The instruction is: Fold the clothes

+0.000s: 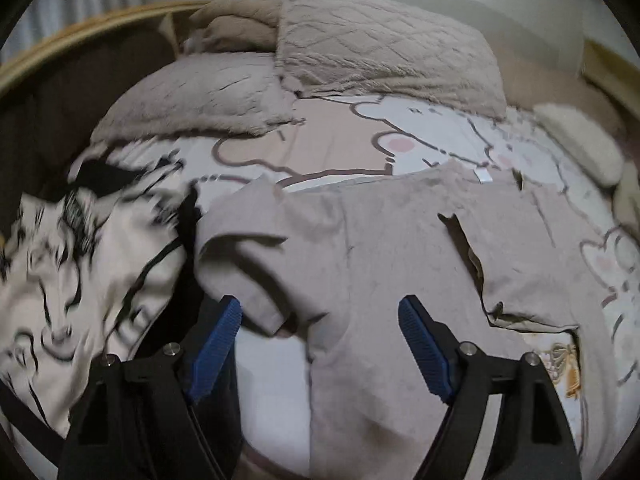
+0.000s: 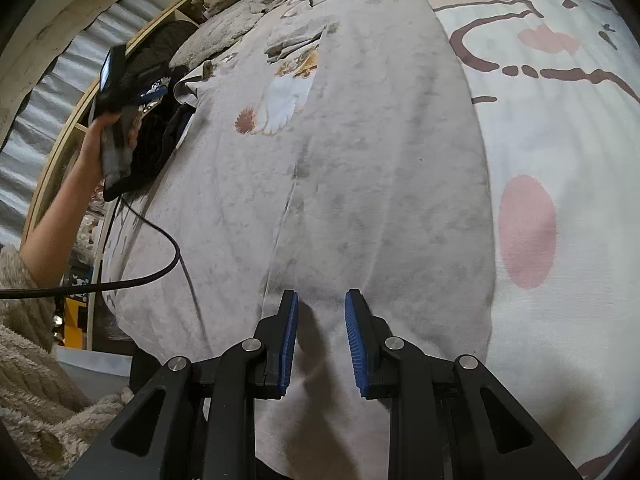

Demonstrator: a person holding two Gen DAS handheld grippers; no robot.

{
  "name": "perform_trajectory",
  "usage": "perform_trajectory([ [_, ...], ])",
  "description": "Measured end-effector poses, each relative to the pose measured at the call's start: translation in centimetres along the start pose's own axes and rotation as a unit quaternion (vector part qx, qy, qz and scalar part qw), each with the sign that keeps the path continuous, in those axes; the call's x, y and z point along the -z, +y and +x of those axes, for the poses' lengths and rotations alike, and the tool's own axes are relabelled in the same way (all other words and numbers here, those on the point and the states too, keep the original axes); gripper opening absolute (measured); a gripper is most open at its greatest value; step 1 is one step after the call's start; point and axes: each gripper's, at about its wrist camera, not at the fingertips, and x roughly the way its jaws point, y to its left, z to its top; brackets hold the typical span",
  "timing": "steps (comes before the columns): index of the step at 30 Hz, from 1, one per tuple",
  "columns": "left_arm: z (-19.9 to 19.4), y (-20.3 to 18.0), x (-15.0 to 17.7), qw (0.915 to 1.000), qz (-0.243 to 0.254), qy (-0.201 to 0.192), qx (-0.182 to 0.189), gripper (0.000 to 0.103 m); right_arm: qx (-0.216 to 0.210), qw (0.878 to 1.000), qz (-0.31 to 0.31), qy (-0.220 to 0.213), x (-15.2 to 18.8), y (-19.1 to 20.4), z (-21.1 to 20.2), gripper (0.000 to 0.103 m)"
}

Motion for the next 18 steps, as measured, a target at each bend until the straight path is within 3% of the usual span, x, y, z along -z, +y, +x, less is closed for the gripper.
perform_trajectory([
  [3, -0.2, 1.2, -1.1, 0.9992, -0.013, -0.038, -0.008, 0.081, 0.004, 1.000, -0.004, -0.002, 0.1, 0.1, 0.0, 0.024],
  [5, 0.3, 0.7, -2.3, 0.9972, 0.036, -0.055, -0.035, 0.077, 0.005, 1.000, -0.005, -0.003, 0.1, 0.1, 0.0, 0.024],
  [7, 1.6, -0.8, -3.2, 0.9872, 0.127, -0.048, -0.084, 0.070, 0.003, 1.000, -0.003, -0.002, 0.0, 0.0, 0.1, 0.024],
  [9, 3.3, -2.4, -3.5, 0.9660, 0.215, -0.024, -0.142, 0.070, 0.000, 1.000, 0.000, -0.001, -0.1, -0.1, 0.1, 0.024],
  [11, 5.2, -3.8, -3.2, 0.9341, 0.296, 0.000, -0.199, 0.070, -0.005, 1.000, 0.003, 0.000, -0.1, -0.3, 0.1, 0.024],
  [13, 6.9, -4.9, -2.8, 0.9101, 0.350, 0.026, -0.221, 0.070, -0.014, 1.000, 0.009, 0.001, -0.1, -0.5, 0.1, 0.024],
  [16, 9.4, -5.9, -2.0, 0.8857, 0.393, 0.054, -0.241, 0.070, -0.028, 0.999, 0.019, 0.003, -0.1, -0.9, 0.1, 0.024],
  [18, 11.1, -6.3, -1.5, 0.8777, 0.401, 0.071, -0.252, 0.070, -0.032, 0.999, 0.022, 0.004, -0.1, -1.1, 0.1, 0.024],
])
